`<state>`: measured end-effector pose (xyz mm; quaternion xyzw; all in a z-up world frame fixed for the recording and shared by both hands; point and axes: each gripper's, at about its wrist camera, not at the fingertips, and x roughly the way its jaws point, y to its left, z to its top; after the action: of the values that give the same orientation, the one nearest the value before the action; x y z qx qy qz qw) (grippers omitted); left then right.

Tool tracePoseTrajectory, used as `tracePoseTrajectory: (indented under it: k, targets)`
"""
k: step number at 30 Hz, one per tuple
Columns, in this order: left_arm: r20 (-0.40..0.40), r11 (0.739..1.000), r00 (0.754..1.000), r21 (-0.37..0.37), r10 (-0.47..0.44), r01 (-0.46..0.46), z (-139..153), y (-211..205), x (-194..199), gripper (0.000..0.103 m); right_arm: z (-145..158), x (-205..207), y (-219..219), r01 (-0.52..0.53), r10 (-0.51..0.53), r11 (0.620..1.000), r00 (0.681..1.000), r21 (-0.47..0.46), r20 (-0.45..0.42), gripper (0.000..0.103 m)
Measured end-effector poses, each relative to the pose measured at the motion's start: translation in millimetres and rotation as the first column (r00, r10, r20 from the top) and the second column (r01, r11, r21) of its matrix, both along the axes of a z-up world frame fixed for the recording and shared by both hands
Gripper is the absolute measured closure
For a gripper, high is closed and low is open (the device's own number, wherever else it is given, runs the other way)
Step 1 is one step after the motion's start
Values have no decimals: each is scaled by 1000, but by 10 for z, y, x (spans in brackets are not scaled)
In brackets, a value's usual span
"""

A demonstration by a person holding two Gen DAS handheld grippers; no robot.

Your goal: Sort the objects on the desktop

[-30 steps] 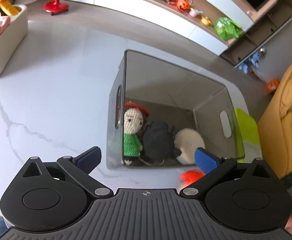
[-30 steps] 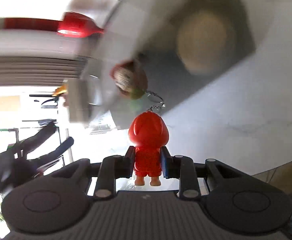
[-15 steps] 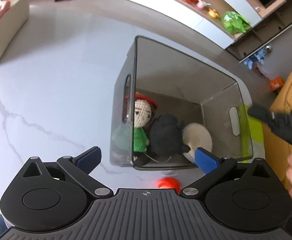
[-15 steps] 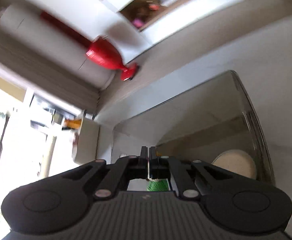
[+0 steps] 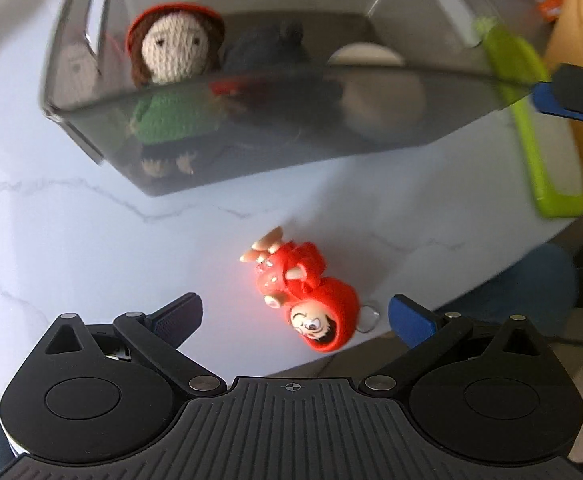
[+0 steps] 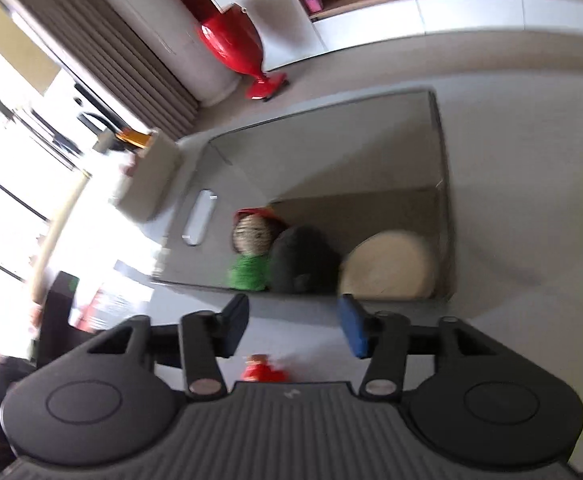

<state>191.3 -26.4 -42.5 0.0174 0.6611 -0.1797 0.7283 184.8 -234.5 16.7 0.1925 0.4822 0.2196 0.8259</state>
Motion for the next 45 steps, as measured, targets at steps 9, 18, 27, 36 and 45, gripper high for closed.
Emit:
tracePoseTrajectory:
  k: [9, 18, 27, 36, 45]
  targets:
    - [-12, 987, 999, 152, -51, 53, -272, -492, -67, 0, -323, -304, -140, -21, 26, 997, 997, -71, 74, 37]
    - [-151, 986, 987, 162, 60, -35, -495, -543, 67, 0, -722, -396, -196, -19, 28, 989, 998, -144, 64, 34]
    - [-250, 992, 960, 41, 128, -122, -448, -340, 129, 48, -844, -414, -240, -6, 14, 993, 998, -118, 69, 32]
    - [-118, 999, 992, -32, 38, -42, 156, -257, 83, 52, -883, -492, -377, 29, -25, 996, 999, -89, 47, 30]
    - [175, 982, 984, -178, -26, 57, 1529, -283, 194, 96, -952, -519, -574, 68, -68, 997, 998, -47, 15, 29]
